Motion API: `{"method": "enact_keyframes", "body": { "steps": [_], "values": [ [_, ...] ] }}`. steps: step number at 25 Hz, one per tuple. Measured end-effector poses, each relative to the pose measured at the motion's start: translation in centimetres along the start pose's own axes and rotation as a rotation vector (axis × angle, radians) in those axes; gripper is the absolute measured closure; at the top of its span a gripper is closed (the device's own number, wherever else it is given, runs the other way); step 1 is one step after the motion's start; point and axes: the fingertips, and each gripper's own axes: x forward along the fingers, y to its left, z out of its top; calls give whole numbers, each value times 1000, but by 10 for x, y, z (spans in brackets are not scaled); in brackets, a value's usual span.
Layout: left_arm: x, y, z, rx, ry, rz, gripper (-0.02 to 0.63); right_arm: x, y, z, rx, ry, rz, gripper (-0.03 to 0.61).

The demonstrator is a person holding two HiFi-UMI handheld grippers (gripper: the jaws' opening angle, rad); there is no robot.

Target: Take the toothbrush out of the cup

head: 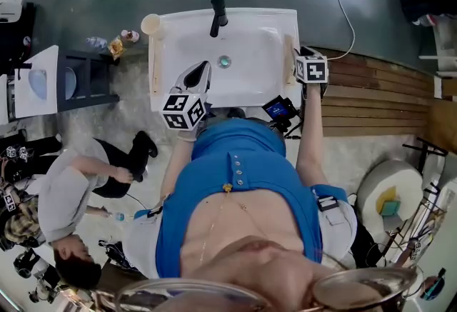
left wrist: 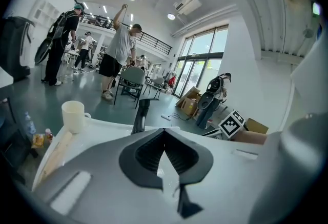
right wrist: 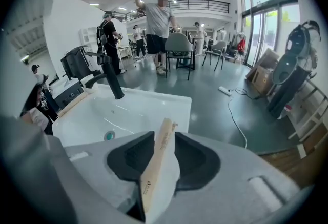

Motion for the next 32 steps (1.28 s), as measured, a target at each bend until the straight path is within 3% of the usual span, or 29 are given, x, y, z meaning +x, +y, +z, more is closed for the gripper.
{"method": "enact_keyframes", "body": {
  "steps": [4,9,16,20,32],
  "values": [
    [-1,-1,0,4,0,0,612,-8,11,9,-40,-25,30,463],
    [-4,0,-2,7,3,12,612,-13,41,14,-98,-31,143,468],
    [-10,-3,-3,6,1,15,612,-24,78,21,-171,-47,228,575],
    [-11,-7,-4,8,1,8,612,-33,102,26,-232,-66,278,575],
    [-11,-24,1,21,-14,-36,614,-71,179,59,-418,-282,481,575]
  ]
}}
